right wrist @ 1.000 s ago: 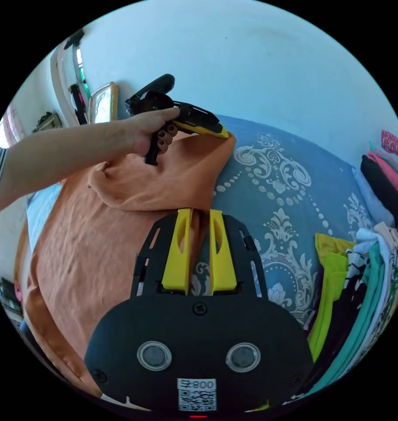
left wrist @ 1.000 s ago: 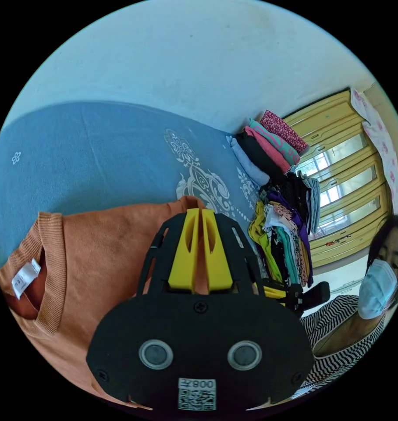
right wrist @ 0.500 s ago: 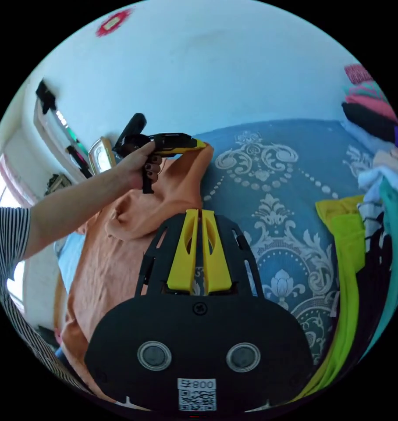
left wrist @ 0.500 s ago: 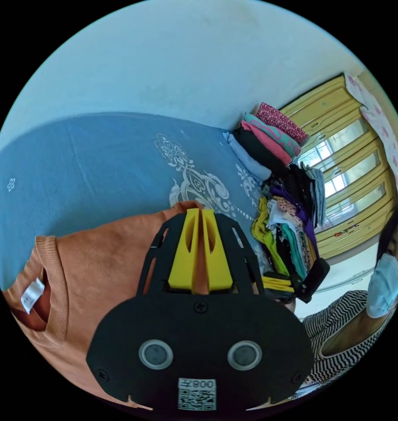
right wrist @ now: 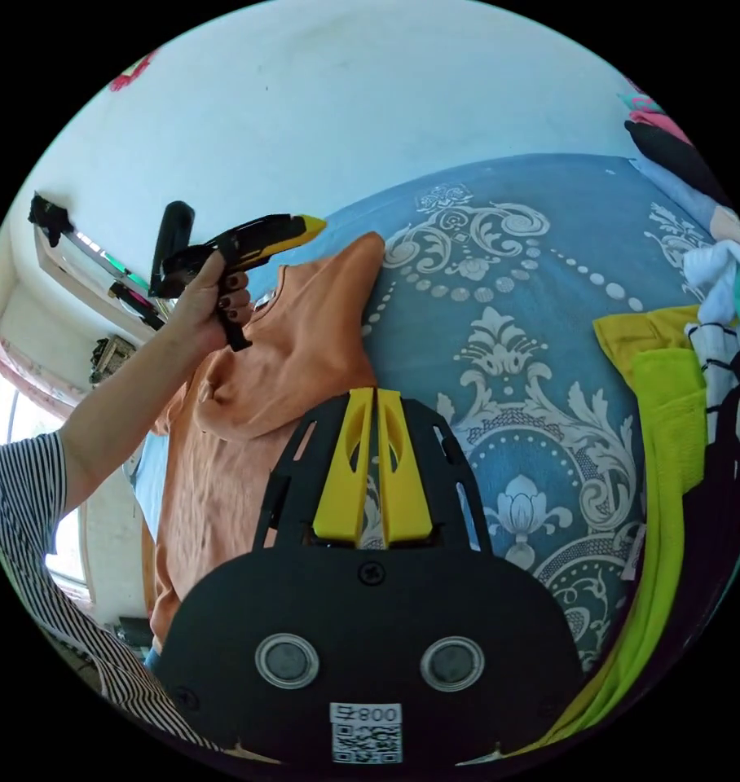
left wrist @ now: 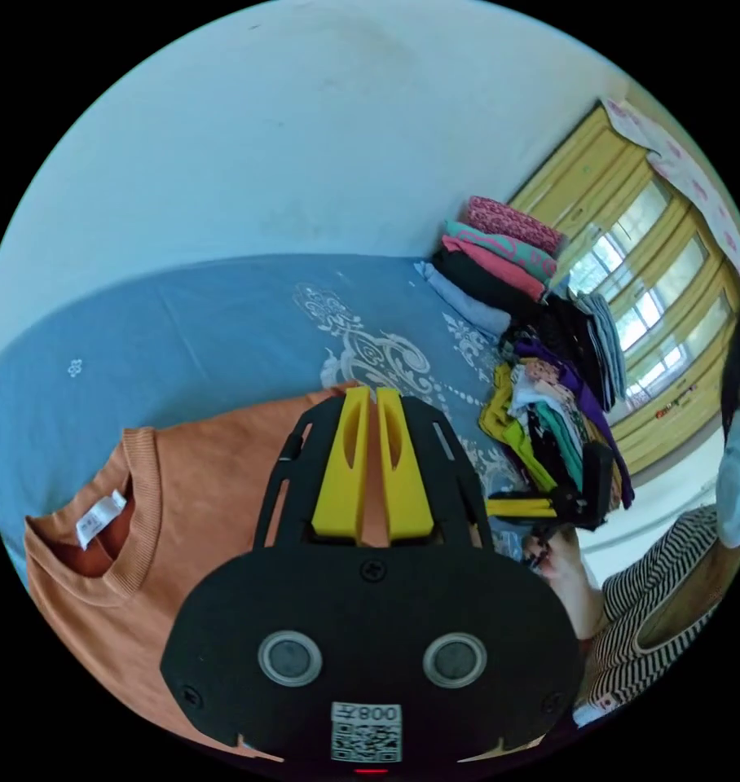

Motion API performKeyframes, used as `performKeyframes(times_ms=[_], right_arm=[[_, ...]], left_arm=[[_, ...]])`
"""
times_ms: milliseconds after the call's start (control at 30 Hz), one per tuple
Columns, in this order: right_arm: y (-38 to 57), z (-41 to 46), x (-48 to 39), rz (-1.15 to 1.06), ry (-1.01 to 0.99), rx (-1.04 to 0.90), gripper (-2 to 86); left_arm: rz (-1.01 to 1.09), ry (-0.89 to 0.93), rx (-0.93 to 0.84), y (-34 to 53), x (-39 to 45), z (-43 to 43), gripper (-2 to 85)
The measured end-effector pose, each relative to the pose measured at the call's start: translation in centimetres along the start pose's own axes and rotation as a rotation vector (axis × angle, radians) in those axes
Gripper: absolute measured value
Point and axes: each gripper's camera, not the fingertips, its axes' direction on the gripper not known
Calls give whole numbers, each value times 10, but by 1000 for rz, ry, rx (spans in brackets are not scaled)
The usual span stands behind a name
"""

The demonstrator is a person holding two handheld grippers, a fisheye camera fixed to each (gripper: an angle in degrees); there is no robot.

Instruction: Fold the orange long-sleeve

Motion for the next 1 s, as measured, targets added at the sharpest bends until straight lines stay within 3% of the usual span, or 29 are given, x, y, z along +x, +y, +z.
performKeyframes(times_ms=[200, 467, 600, 767, 867, 1000], right_arm=[[1, -20, -5, -38, 38, 77, 1], [-7, -4, -63, -241, 219, 41, 0], [-11, -3, -61, -188, 179, 24, 0], [-16, -13, -65, -161, 141, 27, 1], [-18, -25, -82, -186, 140, 93, 1], [-25, -22, -104, -232, 154, 63, 1]], left_arm=[[58, -111, -241, 28, 13, 68, 5], [48, -82, -161, 60, 5, 87, 2], [45, -92, -230, 75, -3, 121, 2], [43, -212, -79, 91, -14, 121, 2], [18, -207, -186, 105, -40, 155, 2], [-6, -177, -106, 134, -48, 146, 3]])
